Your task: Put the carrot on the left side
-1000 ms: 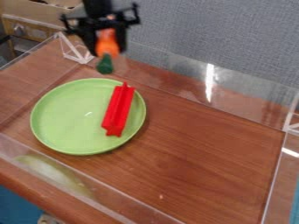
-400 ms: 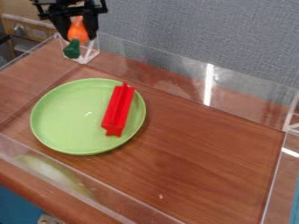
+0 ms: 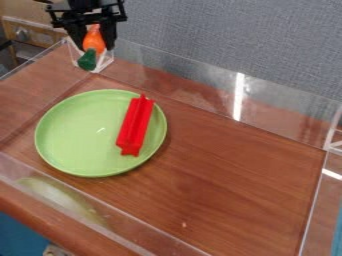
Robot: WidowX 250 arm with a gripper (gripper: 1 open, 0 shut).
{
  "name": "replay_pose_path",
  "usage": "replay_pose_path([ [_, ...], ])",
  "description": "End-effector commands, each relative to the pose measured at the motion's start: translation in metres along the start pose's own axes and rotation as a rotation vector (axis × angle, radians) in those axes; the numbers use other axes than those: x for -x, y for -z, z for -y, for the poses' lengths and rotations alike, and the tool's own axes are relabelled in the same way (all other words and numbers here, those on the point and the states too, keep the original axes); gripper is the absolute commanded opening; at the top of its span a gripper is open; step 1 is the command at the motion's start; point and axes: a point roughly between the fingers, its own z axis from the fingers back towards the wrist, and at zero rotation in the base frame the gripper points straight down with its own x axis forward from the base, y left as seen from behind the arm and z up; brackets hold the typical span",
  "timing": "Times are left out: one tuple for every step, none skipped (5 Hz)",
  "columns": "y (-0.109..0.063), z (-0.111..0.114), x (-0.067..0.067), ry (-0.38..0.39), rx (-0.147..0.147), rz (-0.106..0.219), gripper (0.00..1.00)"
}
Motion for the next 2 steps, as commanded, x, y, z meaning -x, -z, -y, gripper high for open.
replay_pose_path([
  [-0.0171,0.0153,-0.0084,0.02,-0.007,0.07,0.0],
  [-0.0207,0.0217,-0.0043,0.002,-0.013,0.079,0.0],
])
